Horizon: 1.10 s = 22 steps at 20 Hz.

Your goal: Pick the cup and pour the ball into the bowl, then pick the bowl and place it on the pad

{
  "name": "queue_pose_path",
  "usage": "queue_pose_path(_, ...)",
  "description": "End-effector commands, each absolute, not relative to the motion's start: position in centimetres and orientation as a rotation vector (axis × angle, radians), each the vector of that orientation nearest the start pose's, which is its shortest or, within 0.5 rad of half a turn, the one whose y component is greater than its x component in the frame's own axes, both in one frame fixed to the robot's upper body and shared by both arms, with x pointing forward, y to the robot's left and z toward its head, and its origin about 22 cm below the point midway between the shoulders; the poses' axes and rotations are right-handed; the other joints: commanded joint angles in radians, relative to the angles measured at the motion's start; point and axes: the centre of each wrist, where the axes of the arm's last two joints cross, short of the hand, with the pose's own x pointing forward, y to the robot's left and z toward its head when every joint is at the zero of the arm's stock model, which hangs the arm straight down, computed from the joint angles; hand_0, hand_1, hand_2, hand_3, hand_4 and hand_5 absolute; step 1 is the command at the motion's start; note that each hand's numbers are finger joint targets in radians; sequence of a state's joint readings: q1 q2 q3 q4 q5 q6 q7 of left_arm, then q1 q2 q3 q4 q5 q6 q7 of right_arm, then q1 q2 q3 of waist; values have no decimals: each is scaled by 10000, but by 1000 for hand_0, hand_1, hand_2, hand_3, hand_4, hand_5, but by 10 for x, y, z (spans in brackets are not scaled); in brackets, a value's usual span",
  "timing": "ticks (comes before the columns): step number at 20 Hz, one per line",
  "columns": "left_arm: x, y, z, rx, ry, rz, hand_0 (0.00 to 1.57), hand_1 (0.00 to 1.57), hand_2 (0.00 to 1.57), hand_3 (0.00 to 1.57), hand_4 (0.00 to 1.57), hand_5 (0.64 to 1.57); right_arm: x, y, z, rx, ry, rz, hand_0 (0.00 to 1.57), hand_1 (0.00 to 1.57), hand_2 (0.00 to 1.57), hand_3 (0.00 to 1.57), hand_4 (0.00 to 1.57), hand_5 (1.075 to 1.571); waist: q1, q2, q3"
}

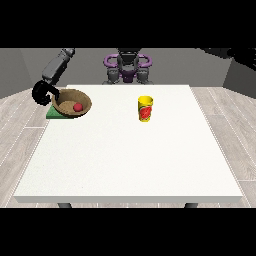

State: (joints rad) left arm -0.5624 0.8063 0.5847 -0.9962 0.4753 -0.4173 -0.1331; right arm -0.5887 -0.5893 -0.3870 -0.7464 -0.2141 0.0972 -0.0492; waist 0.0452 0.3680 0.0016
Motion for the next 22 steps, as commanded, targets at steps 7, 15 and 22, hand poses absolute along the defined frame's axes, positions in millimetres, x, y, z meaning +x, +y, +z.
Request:
queue_pose_path(7, 277, 500, 266, 1698, -22355, 935, 0, 0, 0, 0, 698, 1559, 320, -518, 106, -3898, -16605, -2854, 1571, 1571, 1571, 0, 970, 1571, 261, 1403, 17)
queue_pose_path(15, 274, 491, 255, 1096, -21813, 829, 0, 0, 0, 0, 691, 1557, 319, -521, 105, -4382, -15943, -1811, 1571, 1571, 1571, 355, 978, 1570, 357, 955, 3)
queue_pose_path(22, 266, 505, 253, 1032, -20823, 881, 0, 0, 0, 0, 667, 1555, 309, -497, 38, -3842, -14287, -1567, 1571, 1571, 1571, 1056, 988, 1563, 333, -215, -8)
